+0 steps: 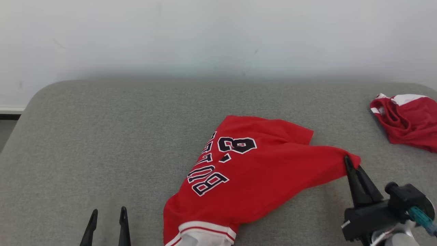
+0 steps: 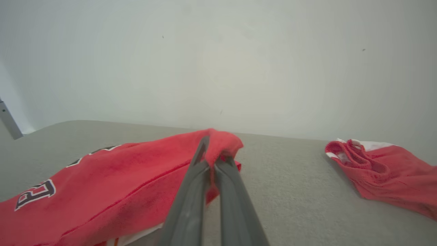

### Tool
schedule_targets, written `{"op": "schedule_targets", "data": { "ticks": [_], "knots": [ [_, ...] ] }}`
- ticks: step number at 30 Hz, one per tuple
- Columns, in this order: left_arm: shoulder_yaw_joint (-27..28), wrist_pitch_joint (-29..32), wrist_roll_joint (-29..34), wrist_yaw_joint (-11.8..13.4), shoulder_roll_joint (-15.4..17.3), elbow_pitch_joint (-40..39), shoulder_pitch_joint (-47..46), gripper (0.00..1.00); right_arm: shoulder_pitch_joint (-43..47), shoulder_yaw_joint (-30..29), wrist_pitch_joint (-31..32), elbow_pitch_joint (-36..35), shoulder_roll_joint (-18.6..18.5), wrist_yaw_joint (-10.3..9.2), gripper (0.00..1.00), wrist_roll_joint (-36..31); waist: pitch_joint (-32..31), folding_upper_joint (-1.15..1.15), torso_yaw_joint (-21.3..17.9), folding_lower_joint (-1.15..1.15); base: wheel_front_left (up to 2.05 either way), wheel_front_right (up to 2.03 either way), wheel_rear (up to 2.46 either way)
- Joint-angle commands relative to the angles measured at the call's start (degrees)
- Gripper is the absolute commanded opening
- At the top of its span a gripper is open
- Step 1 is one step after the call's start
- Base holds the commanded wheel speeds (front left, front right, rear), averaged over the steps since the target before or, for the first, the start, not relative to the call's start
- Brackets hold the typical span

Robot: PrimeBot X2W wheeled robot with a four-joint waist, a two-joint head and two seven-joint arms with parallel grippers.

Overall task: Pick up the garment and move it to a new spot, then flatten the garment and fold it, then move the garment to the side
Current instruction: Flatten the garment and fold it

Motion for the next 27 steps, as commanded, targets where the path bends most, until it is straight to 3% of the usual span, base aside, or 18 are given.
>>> {"op": "schedule_targets", "data": {
  "ticks": [1,7,16,18,27],
  "knots": [
    [-0.3,-0.2,-0.1,0.3,-0.1,0.2,0.0,1.0,2.1,-0.9,-0.2,-1.2,-0.2,-0.15,0.0,-0.6,0.6,0.0,-2.1,0.0,0.0,0.0,0.0],
    [-1.2,-0.2,-0.6,0.7,-0.1,0.4,-1.2,1.0,10.2,-6.4,0.0,-4.5,0.8,-0.15,0.0,-1.2,2.3,0.0,-4.0,0.0,0.0,0.0,0.0],
    [-1.8,-0.2,-0.5,0.7,-0.1,1.2,-1.9,1.0,12.8,-11.9,0.3,2.6,2.0,-0.15,0.0,-1.7,2.7,0.0,-4.5,0.0,0.0,0.0,0.0],
    [-1.6,-0.2,-0.3,0.6,-0.1,1.3,-1.7,1.0,12.3,-12.0,0.1,2.9,2.3,-0.16,1.0,-2.0,2.5,0.0,-4.6,0.0,0.0,0.0,0.0],
    [-0.7,-0.2,0.0,0.1,-0.1,2.2,-0.6,1.0,12.2,-15.4,-0.2,0.6,3.5,-0.15,1.0,-3.5,1.3,0.0,-5.1,0.0,0.0,0.0,0.0]
  ]
}}
